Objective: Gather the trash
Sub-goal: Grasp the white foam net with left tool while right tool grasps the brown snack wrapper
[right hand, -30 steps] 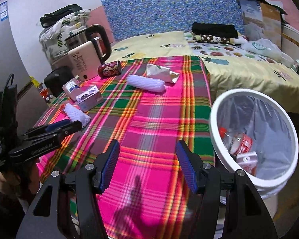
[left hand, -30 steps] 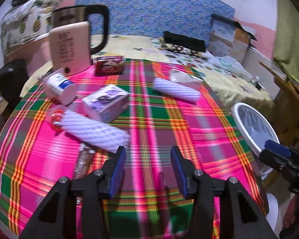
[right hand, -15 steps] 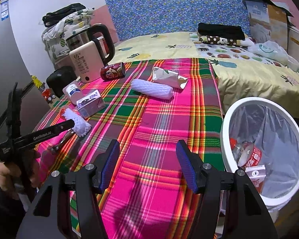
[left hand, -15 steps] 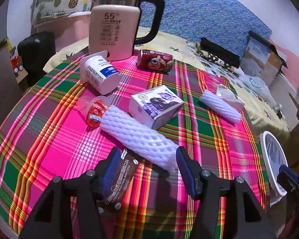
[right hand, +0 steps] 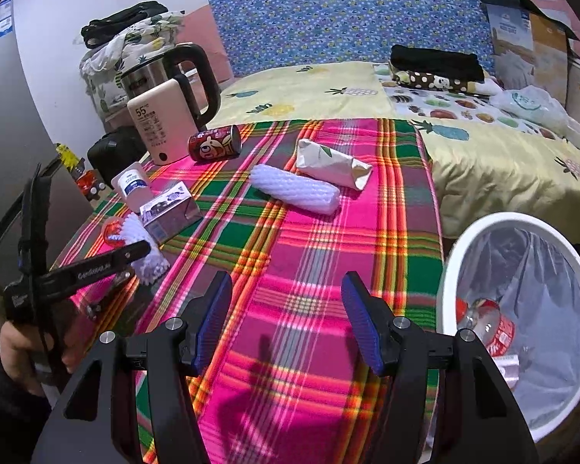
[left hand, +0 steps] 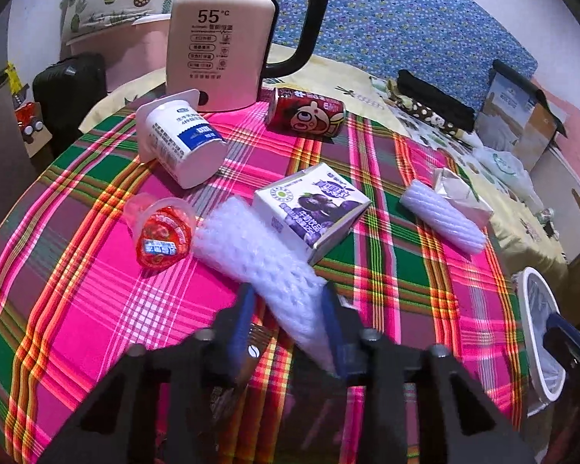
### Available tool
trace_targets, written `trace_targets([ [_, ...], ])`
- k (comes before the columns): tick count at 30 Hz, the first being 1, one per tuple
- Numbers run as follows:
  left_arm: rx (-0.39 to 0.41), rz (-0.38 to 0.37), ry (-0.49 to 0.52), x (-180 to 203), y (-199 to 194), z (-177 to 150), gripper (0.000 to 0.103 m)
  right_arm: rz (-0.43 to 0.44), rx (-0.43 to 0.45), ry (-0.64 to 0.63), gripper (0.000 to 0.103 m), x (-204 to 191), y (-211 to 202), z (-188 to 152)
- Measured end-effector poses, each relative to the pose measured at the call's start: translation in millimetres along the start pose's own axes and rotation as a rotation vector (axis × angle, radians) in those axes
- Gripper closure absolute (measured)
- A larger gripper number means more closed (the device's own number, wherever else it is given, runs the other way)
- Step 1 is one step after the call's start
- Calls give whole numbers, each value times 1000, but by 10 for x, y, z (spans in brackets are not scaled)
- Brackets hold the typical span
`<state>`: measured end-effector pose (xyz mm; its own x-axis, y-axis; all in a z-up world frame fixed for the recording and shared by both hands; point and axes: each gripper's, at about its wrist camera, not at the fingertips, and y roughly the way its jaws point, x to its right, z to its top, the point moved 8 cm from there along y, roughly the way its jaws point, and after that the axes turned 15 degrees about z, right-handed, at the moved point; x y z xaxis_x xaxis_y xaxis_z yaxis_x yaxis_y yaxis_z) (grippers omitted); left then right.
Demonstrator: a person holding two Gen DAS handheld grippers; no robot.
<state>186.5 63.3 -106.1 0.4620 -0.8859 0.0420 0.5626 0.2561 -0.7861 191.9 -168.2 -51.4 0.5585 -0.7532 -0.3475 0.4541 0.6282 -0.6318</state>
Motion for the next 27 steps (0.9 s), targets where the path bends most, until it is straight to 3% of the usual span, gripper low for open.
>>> trace_targets([
  [6,33,-39,51,-21,-176,1,91,28,-21,-5,43,-88,90,-9],
  [18,141,-47,52,-441,-637,113,92,105,-57,-27,43,-567,287,-43],
  [27,150,-13,5,-900,-704,87,92,175,-132,-28,43,-1099,738,-193],
])
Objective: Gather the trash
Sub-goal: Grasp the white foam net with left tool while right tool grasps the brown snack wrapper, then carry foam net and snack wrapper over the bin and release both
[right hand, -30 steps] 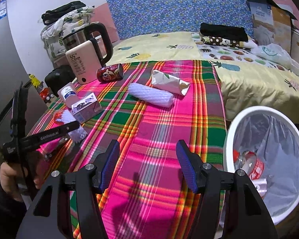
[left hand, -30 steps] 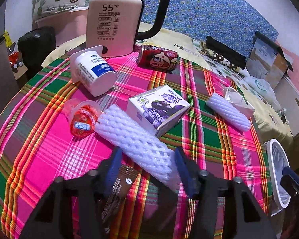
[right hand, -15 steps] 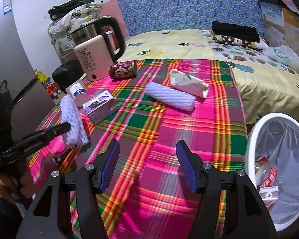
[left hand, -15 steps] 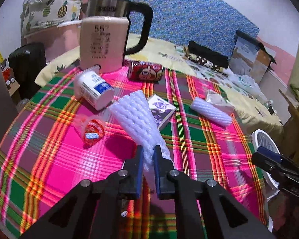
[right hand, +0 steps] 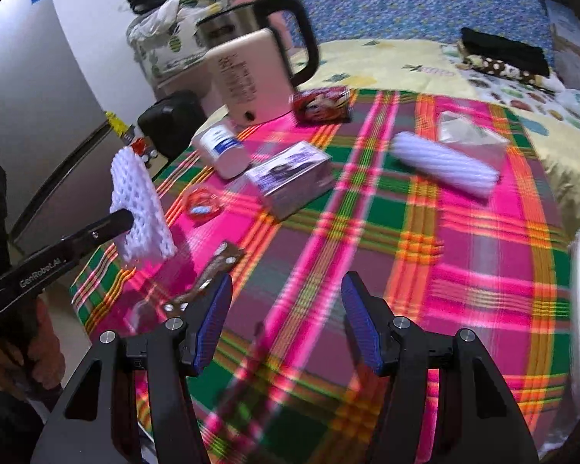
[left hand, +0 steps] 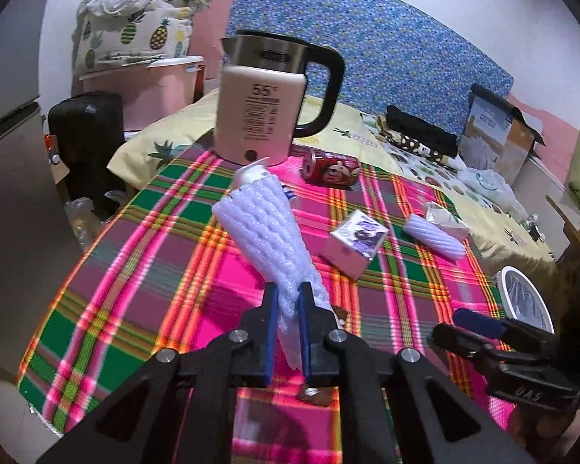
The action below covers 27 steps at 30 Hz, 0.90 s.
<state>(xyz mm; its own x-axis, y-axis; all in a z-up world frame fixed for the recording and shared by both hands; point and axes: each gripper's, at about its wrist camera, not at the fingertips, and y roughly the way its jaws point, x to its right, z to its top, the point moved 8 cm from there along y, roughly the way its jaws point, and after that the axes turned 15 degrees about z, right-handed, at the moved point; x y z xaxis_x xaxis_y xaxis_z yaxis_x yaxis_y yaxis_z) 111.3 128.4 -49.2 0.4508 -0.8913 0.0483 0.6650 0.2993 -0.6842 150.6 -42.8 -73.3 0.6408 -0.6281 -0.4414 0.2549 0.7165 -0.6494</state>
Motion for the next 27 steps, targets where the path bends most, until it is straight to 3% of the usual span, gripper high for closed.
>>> trace_targets([
  [11,-11,18,-58,-444,22,-102,92,-4,-98,14,53,-304,654,-86],
  [14,-16,19,-62,-501,40,-120,92,-44,-96,-8,60,-346,748,-64],
  [18,-25,10,-50,-504,62,-158,92,-76,-98,-35,83,-366,773,-41],
  [21,-32,1,-39,-470,64,-180,92,-64,-85,-33,91,-363,712,-57],
  [27,-35,-3,-13,-330,35,-204,92,-50,-55,-7,94,-271,517,-75],
])
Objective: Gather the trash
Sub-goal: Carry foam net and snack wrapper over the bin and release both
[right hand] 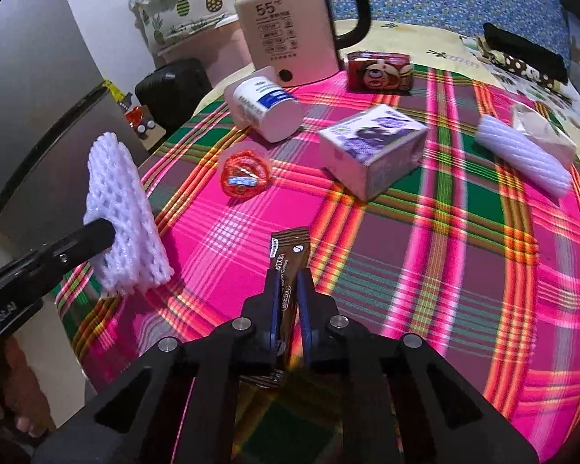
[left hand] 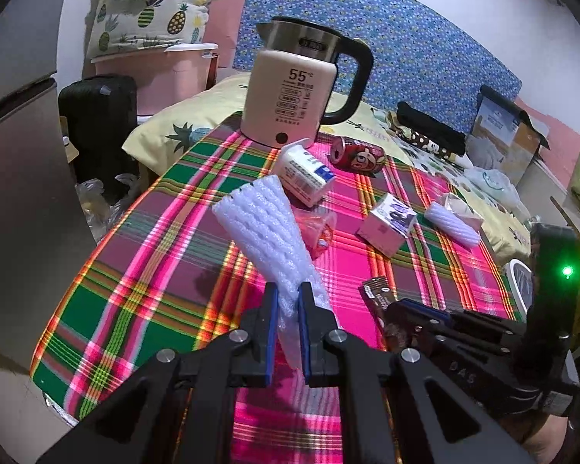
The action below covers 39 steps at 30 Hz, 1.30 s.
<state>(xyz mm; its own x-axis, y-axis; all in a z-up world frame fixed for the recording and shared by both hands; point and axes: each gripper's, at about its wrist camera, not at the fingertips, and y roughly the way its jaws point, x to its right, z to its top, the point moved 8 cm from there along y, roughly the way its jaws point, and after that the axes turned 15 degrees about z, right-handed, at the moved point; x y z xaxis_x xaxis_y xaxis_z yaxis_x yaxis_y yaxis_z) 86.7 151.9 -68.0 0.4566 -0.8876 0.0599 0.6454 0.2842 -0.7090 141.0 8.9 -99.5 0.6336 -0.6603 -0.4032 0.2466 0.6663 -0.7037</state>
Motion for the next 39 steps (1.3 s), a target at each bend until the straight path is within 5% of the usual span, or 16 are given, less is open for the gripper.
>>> trace_targets([
  [17,-7,-95,159,1009,-100,-134,92,-58,173,78,94,511,-1043,-92],
  [39,9,-329,466,2952,-297,-344,92,-266,360,308,94,1754,-2212,-568],
])
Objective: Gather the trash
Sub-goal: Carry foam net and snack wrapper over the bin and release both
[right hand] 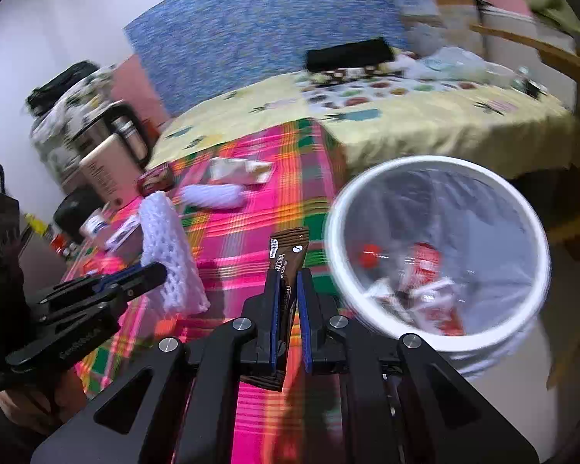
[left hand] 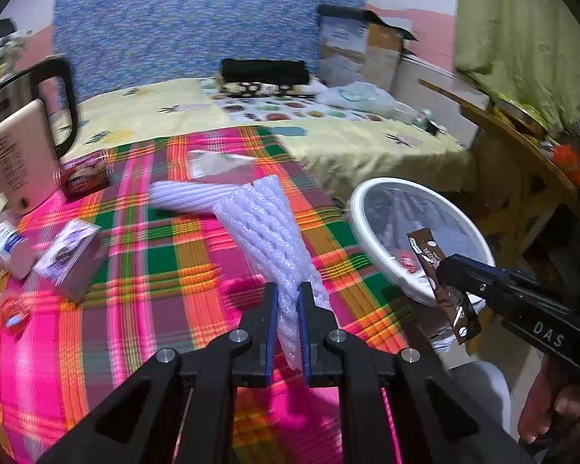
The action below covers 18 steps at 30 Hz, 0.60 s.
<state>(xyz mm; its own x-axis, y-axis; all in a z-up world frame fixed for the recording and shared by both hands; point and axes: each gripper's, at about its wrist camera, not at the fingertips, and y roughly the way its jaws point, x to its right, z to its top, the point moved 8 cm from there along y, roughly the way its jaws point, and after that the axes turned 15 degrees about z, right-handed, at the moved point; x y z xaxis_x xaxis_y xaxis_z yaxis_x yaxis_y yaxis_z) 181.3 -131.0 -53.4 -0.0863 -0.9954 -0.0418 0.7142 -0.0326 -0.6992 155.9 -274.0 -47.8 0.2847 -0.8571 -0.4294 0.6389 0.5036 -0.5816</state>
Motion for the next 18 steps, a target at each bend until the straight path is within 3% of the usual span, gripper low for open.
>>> trace_targets([
  [9,-19,-138,74,742,220,211,92,-87,34,77,94,559,-243,30],
  [18,-52,-224,120,1178,391,270,92,-123,12,135,94,888,-236,17],
])
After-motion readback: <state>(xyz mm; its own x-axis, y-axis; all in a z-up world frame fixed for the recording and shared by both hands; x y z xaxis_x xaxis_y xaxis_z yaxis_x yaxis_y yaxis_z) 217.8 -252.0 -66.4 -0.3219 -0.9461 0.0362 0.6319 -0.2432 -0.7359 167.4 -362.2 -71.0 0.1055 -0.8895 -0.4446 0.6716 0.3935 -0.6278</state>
